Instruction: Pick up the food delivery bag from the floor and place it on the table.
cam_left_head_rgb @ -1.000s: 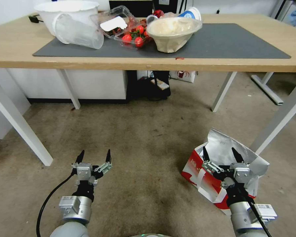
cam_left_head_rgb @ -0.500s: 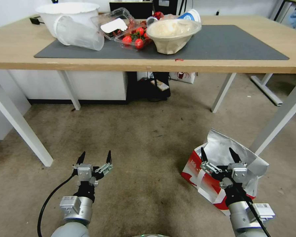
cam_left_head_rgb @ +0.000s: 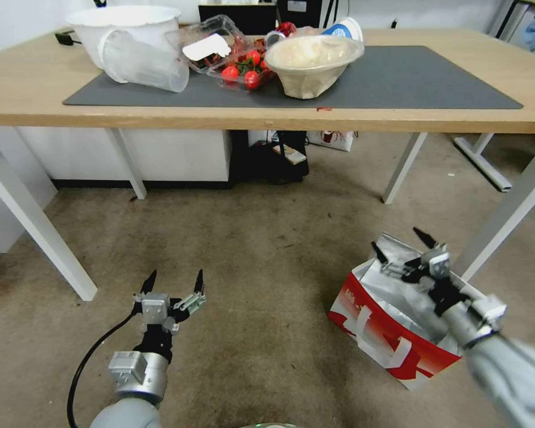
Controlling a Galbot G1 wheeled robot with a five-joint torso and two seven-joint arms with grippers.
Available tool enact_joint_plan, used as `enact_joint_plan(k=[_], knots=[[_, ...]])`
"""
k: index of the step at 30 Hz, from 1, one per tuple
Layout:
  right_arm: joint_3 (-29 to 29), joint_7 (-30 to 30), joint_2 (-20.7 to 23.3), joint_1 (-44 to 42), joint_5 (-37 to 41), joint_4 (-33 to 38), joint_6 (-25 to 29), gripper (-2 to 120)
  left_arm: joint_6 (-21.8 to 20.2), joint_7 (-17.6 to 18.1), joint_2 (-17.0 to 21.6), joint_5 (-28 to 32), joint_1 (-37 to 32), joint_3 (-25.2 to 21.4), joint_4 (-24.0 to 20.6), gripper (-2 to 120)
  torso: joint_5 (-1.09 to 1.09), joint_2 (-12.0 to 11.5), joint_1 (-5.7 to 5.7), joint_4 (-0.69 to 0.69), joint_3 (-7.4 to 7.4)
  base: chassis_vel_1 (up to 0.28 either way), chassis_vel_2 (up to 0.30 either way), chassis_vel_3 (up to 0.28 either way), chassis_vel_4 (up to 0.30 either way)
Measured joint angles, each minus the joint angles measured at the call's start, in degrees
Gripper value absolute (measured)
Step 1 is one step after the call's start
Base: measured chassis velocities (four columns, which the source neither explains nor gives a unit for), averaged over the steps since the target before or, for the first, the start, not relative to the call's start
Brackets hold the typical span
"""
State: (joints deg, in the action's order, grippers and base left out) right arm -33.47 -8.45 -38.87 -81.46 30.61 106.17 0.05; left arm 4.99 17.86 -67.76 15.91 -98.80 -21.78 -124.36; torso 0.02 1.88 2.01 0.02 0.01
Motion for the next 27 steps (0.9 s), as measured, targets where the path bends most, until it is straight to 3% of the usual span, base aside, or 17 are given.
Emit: enact_joint_plan(k=[1,3,7,10,14,27], knots=[[0.0,0.0,0.0,0.0,0.0,0.0,0.0,100,0.0,0.0,0.0,0.0,0.0,0.0,0.0,100,0.00,0.0,0.00,0.00,0.00,0.000,0.000,0.000,0.000],[3.1,-2.2,4.3,4.5,1.1,-6.1,-2.1,100,0.5,0.1,-0.3,-0.1,-0.4,0.0,0.1,100,0.00,0.0,0.00,-0.02,0.00,0.000,0.000,0.000,0.000],[6.4,-3.4,6.7,9.2,1.4,-10.7,-4.1,100,0.6,0.1,-0.8,-0.5,-0.5,0.3,0.3,100,-0.02,0.0,0.00,-0.03,0.00,0.000,0.000,0.000,0.000],[13.6,-5.5,8.5,16.5,2.4,-17.1,-8.6,100,0.6,0.1,-1.2,-1.0,-0.2,0.7,0.7,100,-0.01,0.0,0.00,-0.01,0.00,0.000,0.000,0.000,0.000],[18.1,-8.5,8.4,20.7,2.4,-21.1,-12.6,100,0.6,0.1,-1.1,-1.0,0.0,0.7,0.9,100,0.00,0.1,0.01,-0.02,0.00,0.000,0.000,0.000,0.000],[26.1,-12.9,6.2,28.2,-0.8,-28.6,-17.1,100,0.6,0.3,-0.9,-1.0,0.0,0.2,1.3,100,-0.02,0.1,0.00,-0.01,-0.01,0.000,0.000,0.000,0.000]])
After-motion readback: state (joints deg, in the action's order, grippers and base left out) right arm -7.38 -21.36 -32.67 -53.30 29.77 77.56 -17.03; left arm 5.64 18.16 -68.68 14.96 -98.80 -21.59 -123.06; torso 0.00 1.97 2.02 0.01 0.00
